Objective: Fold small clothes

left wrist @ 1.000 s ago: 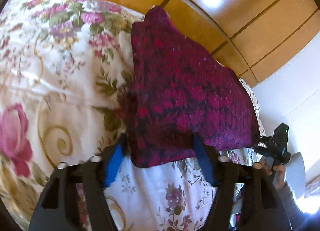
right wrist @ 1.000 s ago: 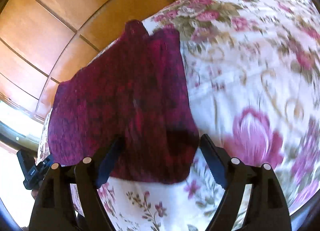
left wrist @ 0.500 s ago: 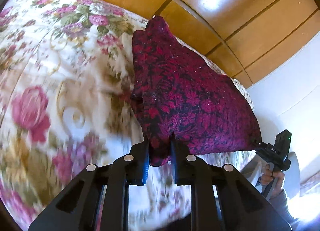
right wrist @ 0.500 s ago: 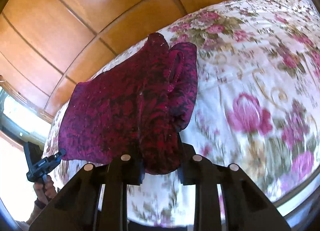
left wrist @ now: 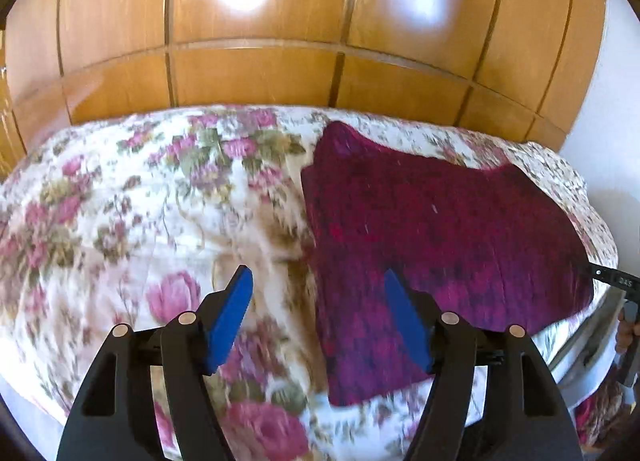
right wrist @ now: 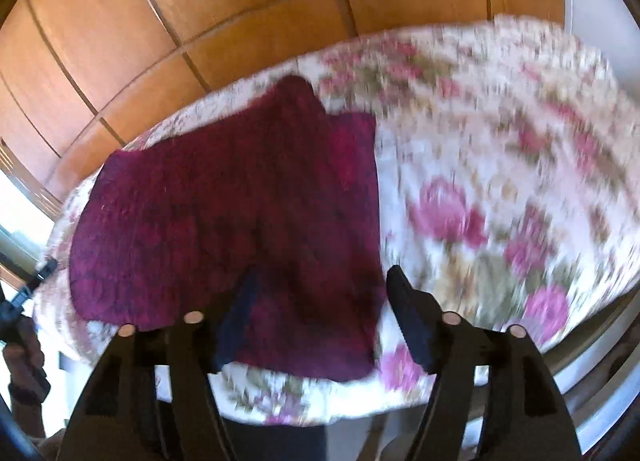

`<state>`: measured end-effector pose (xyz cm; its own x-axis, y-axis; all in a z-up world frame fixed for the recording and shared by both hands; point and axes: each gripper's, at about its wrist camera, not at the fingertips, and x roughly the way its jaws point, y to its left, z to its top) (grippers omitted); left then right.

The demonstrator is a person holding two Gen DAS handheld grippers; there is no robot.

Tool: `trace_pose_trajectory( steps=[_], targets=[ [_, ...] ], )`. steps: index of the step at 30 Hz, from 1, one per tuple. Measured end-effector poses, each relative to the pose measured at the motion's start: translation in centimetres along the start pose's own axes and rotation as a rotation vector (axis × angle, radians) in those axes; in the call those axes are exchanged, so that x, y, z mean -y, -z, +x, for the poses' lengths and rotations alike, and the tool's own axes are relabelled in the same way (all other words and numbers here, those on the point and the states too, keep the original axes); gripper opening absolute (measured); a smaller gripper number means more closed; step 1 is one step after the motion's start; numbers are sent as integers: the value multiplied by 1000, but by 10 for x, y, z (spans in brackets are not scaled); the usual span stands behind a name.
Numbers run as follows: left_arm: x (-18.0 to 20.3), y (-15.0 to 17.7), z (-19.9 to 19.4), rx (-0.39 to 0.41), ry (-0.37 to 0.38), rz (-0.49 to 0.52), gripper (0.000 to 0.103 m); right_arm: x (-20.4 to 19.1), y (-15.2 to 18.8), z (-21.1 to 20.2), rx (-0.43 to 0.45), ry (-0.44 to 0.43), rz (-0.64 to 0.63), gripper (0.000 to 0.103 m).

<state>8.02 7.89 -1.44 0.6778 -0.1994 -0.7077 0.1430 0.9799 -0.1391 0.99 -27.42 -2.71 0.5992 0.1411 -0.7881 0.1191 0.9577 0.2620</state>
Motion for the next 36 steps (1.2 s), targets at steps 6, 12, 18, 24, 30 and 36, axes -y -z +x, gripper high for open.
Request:
trace_pose_trajectory(
  steps=[6, 12, 18, 24, 30, 36],
  targets=[
    [-1, -19, 11, 24, -49, 14, 67, -10, -31, 7, 47, 46, -20, 74],
    [2, -27, 15, 24, -69, 46, 67, -13, -62, 28, 56, 42, 17, 74],
    [2, -35, 22, 20, -68, 63, 67, -13, -87, 54, 48, 50, 34, 74],
    [2, -43, 34, 8, -58, 74, 67, -22, -98, 71, 38, 55, 11, 74],
    [1, -47, 52, -26, -36, 69, 67, -25, -100, 87, 22, 59, -2, 63],
    [-3, -51, 79, -78, 50, 17, 67, -23, -103, 90, 23, 83, -27, 35]
  ],
)
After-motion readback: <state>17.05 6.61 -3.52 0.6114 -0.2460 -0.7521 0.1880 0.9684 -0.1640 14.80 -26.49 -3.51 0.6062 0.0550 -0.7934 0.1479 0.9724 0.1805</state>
